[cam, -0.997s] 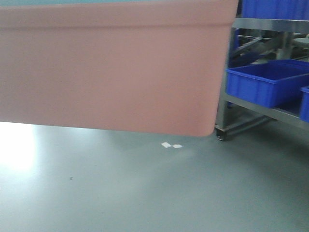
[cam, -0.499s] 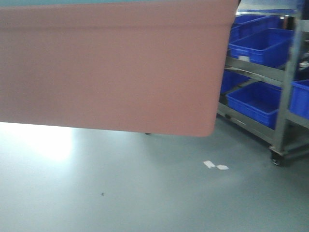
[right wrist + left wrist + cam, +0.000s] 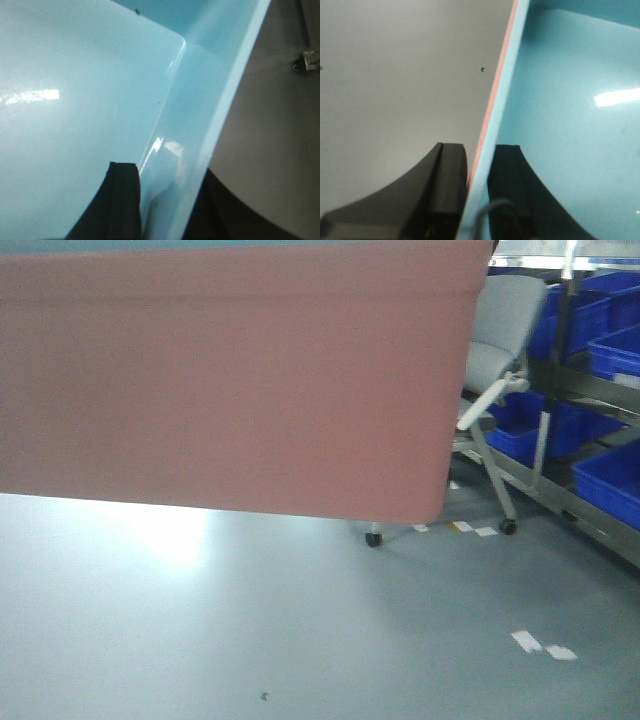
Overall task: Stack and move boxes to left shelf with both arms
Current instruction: 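Hold the stacked bins raised with both grippers while driving along the floor, then keep holding the bins with both grippers while turning toward the shelf rack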
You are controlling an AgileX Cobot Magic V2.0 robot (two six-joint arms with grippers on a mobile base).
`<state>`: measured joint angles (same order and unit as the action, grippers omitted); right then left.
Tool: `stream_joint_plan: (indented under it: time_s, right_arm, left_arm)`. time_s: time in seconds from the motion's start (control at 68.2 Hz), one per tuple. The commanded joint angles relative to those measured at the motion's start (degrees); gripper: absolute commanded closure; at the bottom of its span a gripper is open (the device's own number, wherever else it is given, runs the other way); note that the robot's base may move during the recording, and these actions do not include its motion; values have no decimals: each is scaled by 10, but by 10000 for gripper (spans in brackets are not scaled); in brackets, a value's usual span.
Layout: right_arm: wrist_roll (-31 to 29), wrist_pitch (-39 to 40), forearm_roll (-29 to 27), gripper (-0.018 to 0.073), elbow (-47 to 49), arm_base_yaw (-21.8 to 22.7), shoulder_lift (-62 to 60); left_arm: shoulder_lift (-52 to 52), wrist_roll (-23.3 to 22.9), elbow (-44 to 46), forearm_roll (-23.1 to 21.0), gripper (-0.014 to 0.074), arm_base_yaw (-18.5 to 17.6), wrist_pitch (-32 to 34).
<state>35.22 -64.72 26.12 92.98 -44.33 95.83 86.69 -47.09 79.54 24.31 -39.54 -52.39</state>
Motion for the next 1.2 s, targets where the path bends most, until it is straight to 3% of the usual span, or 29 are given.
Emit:
stream_joint_plan:
  time_s: [0.0, 1.188]
  right_arm:
    - [9, 129, -34, 523, 22, -14, -23]
    - [9, 127, -34, 523, 22, -14, -23]
  left_arm:
    - [-26, -4, 28, -38, 599, -21, 133]
    - [-26, -4, 28, -38, 599, -21, 133]
